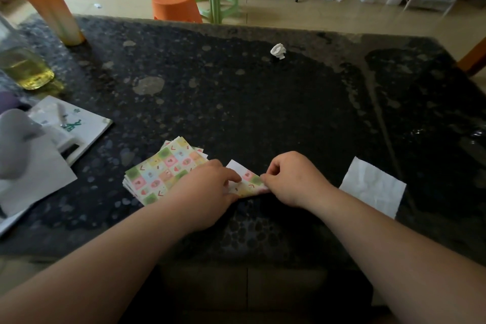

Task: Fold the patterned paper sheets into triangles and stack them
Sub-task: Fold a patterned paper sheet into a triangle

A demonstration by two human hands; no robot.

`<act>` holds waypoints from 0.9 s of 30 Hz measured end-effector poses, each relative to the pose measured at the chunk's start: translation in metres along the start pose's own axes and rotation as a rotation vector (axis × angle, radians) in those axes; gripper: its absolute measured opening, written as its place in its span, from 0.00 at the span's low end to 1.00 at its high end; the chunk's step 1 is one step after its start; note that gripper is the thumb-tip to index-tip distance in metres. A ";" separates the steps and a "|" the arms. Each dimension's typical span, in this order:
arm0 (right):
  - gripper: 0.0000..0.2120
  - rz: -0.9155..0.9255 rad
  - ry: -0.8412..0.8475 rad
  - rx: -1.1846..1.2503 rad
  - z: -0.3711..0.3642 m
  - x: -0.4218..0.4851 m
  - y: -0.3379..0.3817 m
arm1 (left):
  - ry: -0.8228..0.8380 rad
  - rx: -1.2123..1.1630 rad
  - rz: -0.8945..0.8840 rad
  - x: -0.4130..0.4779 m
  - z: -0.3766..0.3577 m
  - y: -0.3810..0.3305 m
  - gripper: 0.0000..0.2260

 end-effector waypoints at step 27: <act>0.11 0.033 0.049 -0.195 0.035 -0.010 -0.011 | 0.070 0.292 -0.323 -0.009 -0.032 -0.015 0.39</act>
Point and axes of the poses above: each hand's wrist, its own x-axis towards the middle knuckle, its own z-axis out of the back of the hand, y = z × x, the point moved 2 cm from there along x, towards the middle knuckle, and after that the axes turned 9 degrees about -z, right-handed, at the moved point
